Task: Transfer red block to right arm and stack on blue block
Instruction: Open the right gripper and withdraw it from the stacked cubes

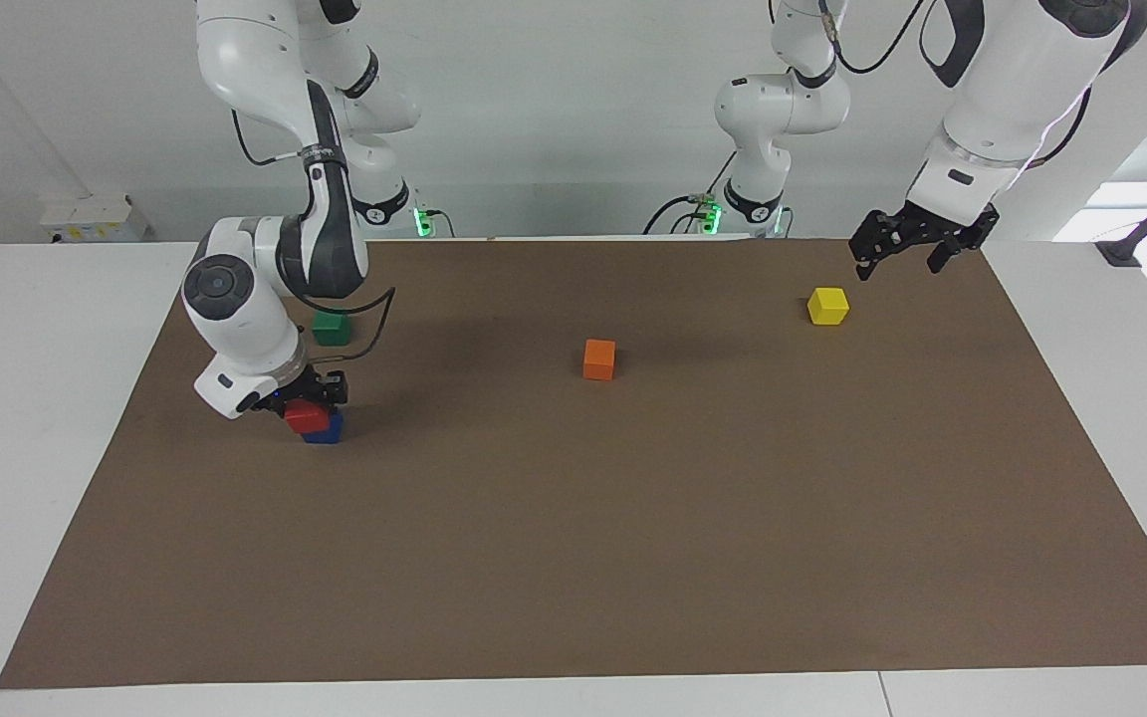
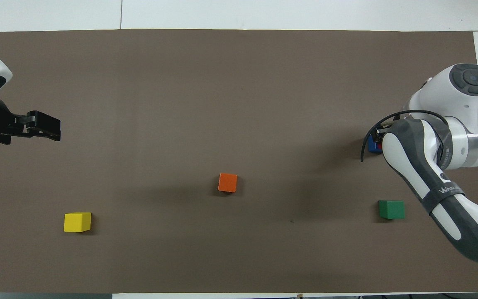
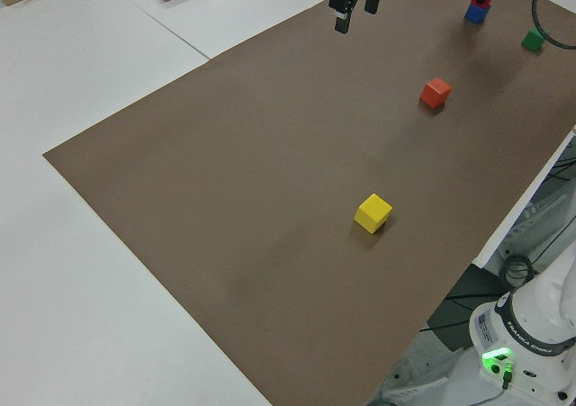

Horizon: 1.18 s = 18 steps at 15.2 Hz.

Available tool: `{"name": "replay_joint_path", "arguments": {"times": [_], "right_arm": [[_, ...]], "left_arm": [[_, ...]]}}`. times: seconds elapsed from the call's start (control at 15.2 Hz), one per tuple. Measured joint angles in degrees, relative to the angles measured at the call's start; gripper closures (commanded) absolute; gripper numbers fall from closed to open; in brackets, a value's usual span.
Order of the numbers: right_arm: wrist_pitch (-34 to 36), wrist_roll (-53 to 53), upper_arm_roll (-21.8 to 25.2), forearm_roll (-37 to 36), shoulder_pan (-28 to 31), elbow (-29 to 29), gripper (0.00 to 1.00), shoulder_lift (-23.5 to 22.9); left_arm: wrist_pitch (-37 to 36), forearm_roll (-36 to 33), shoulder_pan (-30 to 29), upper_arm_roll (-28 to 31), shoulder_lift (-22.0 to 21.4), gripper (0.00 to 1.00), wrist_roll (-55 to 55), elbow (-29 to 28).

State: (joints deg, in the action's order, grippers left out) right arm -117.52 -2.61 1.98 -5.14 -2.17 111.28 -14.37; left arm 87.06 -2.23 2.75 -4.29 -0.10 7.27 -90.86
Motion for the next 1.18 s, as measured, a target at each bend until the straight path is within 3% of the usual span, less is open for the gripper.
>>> {"name": "replay_joint_path", "arguments": {"times": [0.46, 0.85, 1.18], "right_arm": [[2.26, 0.03, 0.01, 0.0, 0.03, -2.17, 0.0, 1.41], [8.56, -4.06, 0.12, 0.0, 0.12, -7.72, 0.0, 10.21], [20.37, -4.7, 0.24, 0.65, 0.21, -14.01, 0.0, 14.08]], "left_arm": [[0.89, 1.8, -0.01, 0.21, 0.0, 0.0, 0.01, 0.12], [1.14, 2.21, -0.01, 0.29, 0.0, 0.0, 0.01, 0.12], [1.03, 2.21, -0.02, 0.3, -0.01, 0.0, 0.01, 0.02]]}}
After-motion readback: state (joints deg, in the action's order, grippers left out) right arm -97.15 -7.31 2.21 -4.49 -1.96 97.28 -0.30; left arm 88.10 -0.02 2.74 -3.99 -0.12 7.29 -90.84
